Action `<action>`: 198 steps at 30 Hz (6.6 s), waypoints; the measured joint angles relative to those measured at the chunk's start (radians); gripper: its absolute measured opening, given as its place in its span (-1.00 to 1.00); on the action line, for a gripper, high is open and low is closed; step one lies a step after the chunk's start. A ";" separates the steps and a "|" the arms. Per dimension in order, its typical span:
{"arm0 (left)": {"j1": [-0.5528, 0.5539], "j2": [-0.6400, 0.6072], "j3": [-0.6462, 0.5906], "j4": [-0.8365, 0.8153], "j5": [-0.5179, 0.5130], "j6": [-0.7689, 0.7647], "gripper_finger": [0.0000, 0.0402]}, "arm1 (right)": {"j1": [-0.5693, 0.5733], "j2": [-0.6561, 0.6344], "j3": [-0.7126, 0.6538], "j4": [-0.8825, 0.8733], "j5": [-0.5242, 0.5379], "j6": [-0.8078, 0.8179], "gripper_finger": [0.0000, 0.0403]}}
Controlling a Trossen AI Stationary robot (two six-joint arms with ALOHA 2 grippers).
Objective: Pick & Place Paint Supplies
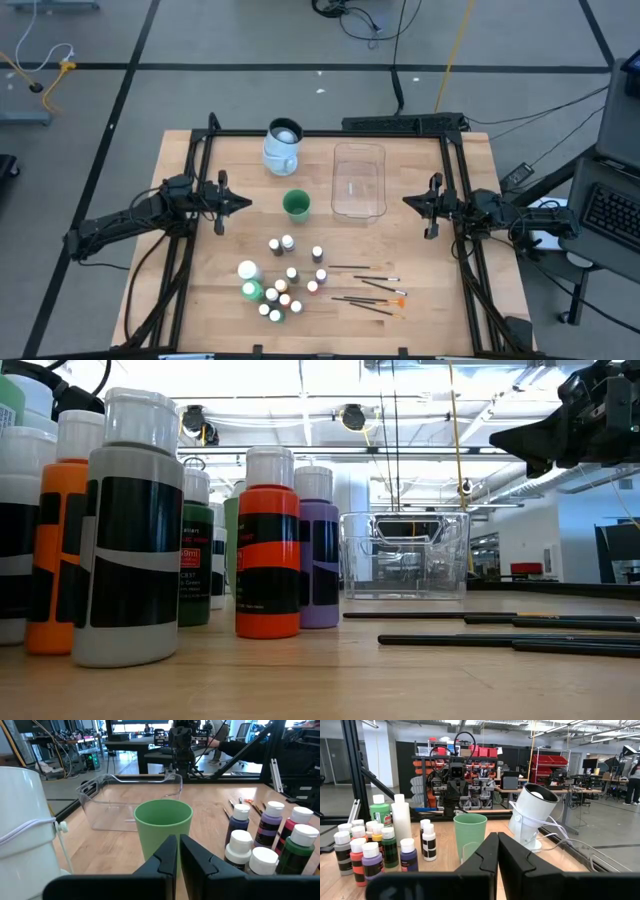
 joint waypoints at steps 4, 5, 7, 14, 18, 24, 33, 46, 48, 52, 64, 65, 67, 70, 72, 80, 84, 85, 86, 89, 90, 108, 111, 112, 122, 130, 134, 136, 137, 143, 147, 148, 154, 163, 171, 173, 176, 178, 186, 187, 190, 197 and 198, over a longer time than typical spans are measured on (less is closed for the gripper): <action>0.000 0.000 0.000 0.000 0.000 0.000 -0.87 | 0.000 0.000 0.000 0.000 0.000 0.000 -0.98; 0.000 0.000 0.000 0.000 0.000 0.000 -0.87 | 0.000 0.000 0.000 0.000 0.000 0.000 -0.98; 0.000 0.000 0.000 0.000 0.000 0.000 -0.87 | 0.000 0.000 0.000 0.000 0.000 0.000 -0.98; 0.000 0.000 0.000 0.000 0.000 0.000 -0.87 | 0.000 0.000 0.000 0.000 0.000 0.000 -0.98; 0.000 0.000 0.000 0.000 0.000 0.000 -0.87 | 0.000 0.000 0.000 0.000 0.000 0.000 -0.98; 0.000 0.000 0.000 0.000 0.000 0.000 -0.87 | 0.000 0.000 0.000 0.000 0.000 0.000 -0.98; 0.000 0.000 0.000 0.000 0.000 0.000 -0.87 | 0.000 0.000 0.000 0.000 0.000 0.000 -0.98; 0.000 0.000 0.000 0.000 0.000 0.000 -0.87 | 0.000 0.000 0.000 0.000 0.000 0.000 -0.98; 0.000 0.000 0.000 0.000 0.000 0.000 -0.87 | 0.000 0.000 0.000 0.000 0.000 0.000 -0.98; 0.000 0.000 0.000 0.000 0.000 0.000 -0.87 | 0.000 0.000 0.000 0.000 0.000 0.000 -0.98; 0.000 0.000 0.000 0.000 0.000 0.000 -0.87 | 0.000 0.000 0.000 0.000 0.000 0.000 -0.98; 0.000 0.000 0.000 0.000 0.000 0.000 -0.87 | 0.000 0.000 0.000 0.000 0.000 0.000 -0.98; 0.000 0.000 0.000 0.000 0.000 0.000 -0.87 | 0.000 0.000 0.000 0.000 0.000 0.000 -0.98; 0.000 0.000 0.000 0.000 0.000 0.000 -0.87 | 0.000 0.000 0.000 0.000 0.000 0.000 -0.98; 0.000 0.000 0.000 0.000 0.000 0.000 -0.87 | 0.000 0.000 0.000 0.000 0.000 0.000 -0.98; 0.000 0.000 0.000 0.000 0.000 0.000 -0.87 | 0.000 0.000 0.000 0.000 0.000 0.000 -0.98; 0.000 0.000 0.000 0.000 0.000 0.000 -0.87 | 0.000 0.000 0.000 0.000 0.000 0.000 -0.98; 0.000 0.000 0.000 0.000 0.000 0.000 -0.87 | 0.000 0.000 0.000 0.000 0.000 0.000 -0.98; 0.000 0.000 0.000 0.000 0.000 0.000 -0.87 | 0.000 0.000 0.000 0.000 0.000 0.000 -0.98; 0.000 0.000 0.000 0.000 0.000 0.000 -0.87 | 0.000 0.000 0.000 0.000 0.000 0.000 -0.98; 0.000 0.000 0.000 0.000 0.000 0.000 -0.87 | 0.000 0.000 0.000 0.000 0.000 0.000 -0.98; 0.000 0.000 0.000 0.000 0.000 0.000 -0.87 | 0.000 0.000 0.000 0.000 0.000 0.000 -0.98; 0.000 0.000 0.000 0.000 0.000 0.000 -0.87 | 0.000 0.000 0.000 0.000 0.000 0.000 -0.98; 0.000 0.000 0.000 0.000 0.000 0.000 -0.87 | 0.000 0.000 0.000 0.000 0.000 0.000 -0.98; 0.000 0.000 0.000 0.000 0.000 0.000 -0.87 | 0.000 0.000 0.000 0.000 0.000 0.000 -0.98; 0.000 0.000 0.000 0.000 0.000 0.000 -0.87 | 0.000 0.000 0.000 0.000 0.000 0.000 -0.98; 0.000 0.000 0.000 0.000 0.000 0.000 -0.87 | 0.000 0.000 0.000 0.000 0.000 0.000 -0.98; 0.000 0.000 0.000 0.000 0.000 0.000 -0.87 | 0.000 0.000 0.000 0.000 0.000 0.000 -0.98; 0.000 0.000 0.000 0.000 0.000 0.000 -0.87 | 0.000 0.000 0.000 0.000 0.000 0.000 -0.98; 0.000 0.000 0.000 0.000 0.000 0.000 -0.87 | 0.000 0.000 0.000 0.000 0.000 0.000 -0.98; 0.000 0.000 0.000 0.000 0.000 0.000 -0.87 | 0.000 0.000 0.000 0.000 0.000 0.000 -0.98; 0.000 0.000 0.000 0.000 0.000 0.000 -0.87 | 0.000 0.000 0.000 0.000 0.000 0.000 -0.98; 0.000 0.000 0.000 0.000 0.000 0.000 -0.87 | 0.000 0.000 0.000 0.000 0.000 0.000 -0.98; 0.000 0.000 0.000 0.000 0.000 0.000 -0.87 | 0.000 0.000 0.000 0.010 0.000 0.000 -0.98; 0.000 0.000 0.000 0.000 0.000 0.000 -0.87 | 0.000 0.000 0.000 0.008 0.000 0.000 -0.98; 0.000 0.000 0.000 0.000 0.000 0.000 -0.87 | 0.000 0.000 0.000 0.008 0.000 0.000 -0.98; 0.000 0.000 0.000 0.035 0.000 -0.002 -0.87 | 0.000 0.000 0.000 0.011 0.000 0.000 -0.98; 0.000 0.000 0.000 0.076 0.001 -0.005 -0.87 | 0.000 0.000 0.000 0.015 0.000 0.000 -0.98; 0.000 0.000 0.000 0.222 0.006 -0.088 -0.87 | 0.000 0.000 0.000 0.015 0.000 0.000 -0.98; 0.000 0.000 0.000 0.219 0.006 -0.101 -0.87 | 0.000 0.000 0.000 0.015 0.000 0.000 -0.98; 0.000 0.000 0.000 0.217 0.001 -0.085 -0.87 | 0.000 0.000 0.000 0.025 0.000 0.000 -0.98; 0.000 0.000 0.000 0.216 -0.029 -0.091 -0.87 | 0.002 0.043 0.000 0.258 0.001 -0.106 -0.98; 0.000 0.000 0.000 0.216 -0.032 -0.086 -0.87 | 0.002 0.063 0.003 0.296 0.010 -0.121 -0.98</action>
